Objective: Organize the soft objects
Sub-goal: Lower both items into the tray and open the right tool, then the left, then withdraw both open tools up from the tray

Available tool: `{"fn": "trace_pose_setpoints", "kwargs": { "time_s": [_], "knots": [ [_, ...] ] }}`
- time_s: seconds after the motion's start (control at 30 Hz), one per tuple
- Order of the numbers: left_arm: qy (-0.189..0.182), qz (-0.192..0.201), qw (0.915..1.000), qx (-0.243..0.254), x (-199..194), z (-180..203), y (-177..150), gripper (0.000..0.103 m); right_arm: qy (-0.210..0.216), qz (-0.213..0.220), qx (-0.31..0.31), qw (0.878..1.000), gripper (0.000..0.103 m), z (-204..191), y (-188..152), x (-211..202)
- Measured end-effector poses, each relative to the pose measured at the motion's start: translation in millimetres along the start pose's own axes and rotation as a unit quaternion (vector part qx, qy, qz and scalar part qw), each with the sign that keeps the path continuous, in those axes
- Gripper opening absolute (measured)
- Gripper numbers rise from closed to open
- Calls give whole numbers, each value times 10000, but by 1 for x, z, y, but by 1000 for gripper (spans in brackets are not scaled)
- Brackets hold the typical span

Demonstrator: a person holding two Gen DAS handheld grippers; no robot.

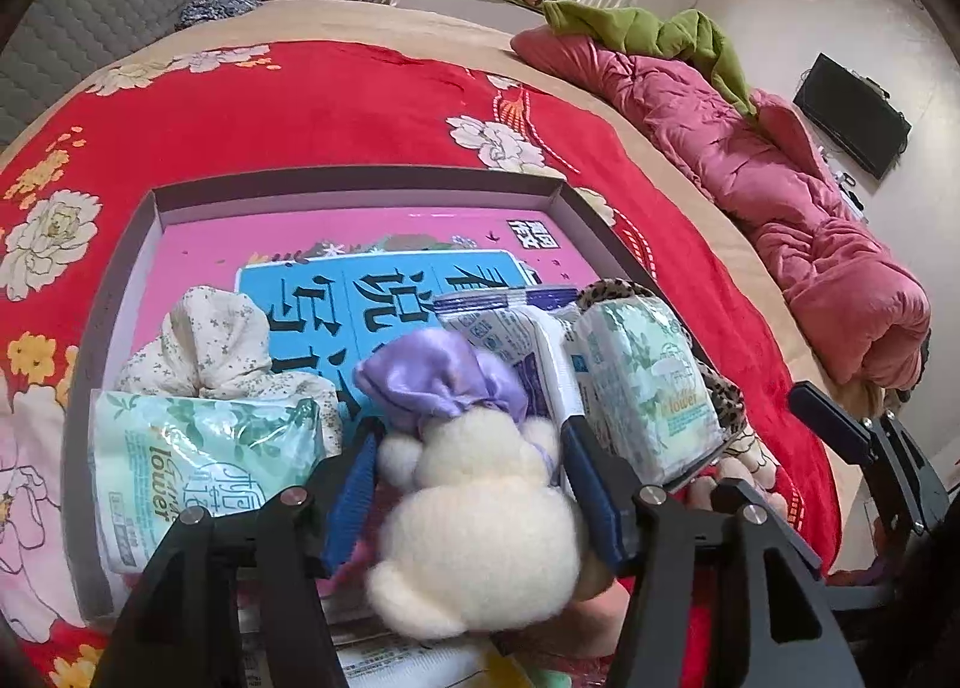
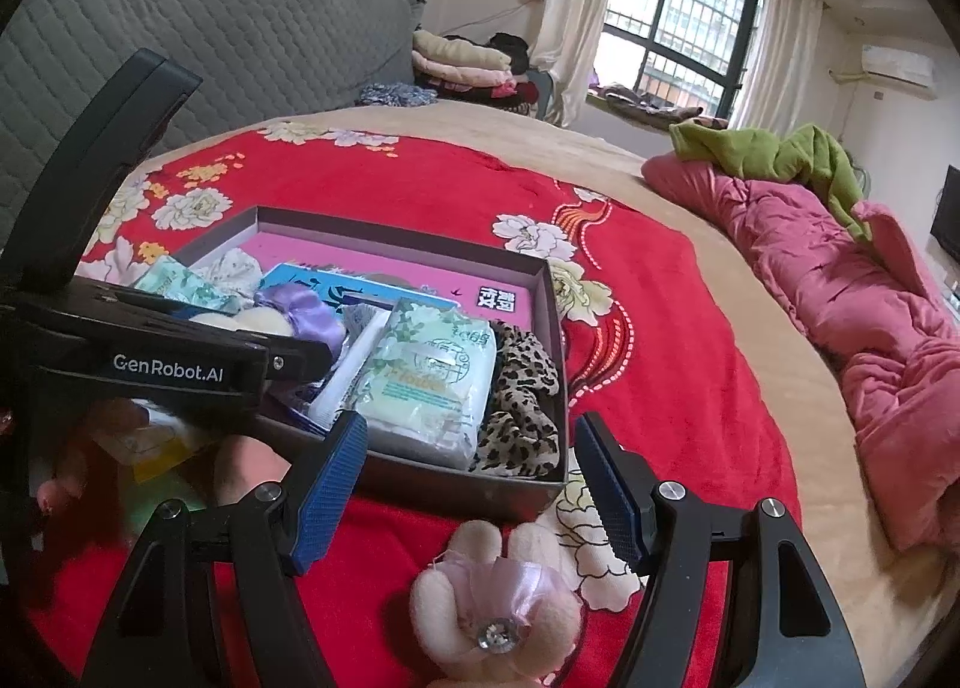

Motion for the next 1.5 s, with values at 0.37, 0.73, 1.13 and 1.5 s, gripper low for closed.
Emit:
{"fn": "trace_pose_setpoints", "kwargs": {
  "time_s": [0.37,0.73,1.13,1.5],
  "knots": [
    [251,253,9994,-36,-21,-17,8,60,-31,14,45,10000,73,3,3,-3],
    [221,491,9985,-120,-47,-28,10,60,-53,102,56,9999,73,4,6,-13],
    [154,743,9968,246,-75,-4,-5,61,-37,293,156,9994,73,8,9,-38],
    [187,880,9957,230,-98,-1,-20,63,-88,415,251,9988,73,20,6,-65]
  ]
}}
Point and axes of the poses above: each gripper's, at about its wrist camera, not at the fingertips, and x roughly the way its jaws point, z to its right, y to its top, the point moved 7 cm from there along x, roughly the way its jaws point, and after that the axes turned 8 degrees about -z, right-handed, at the moved point
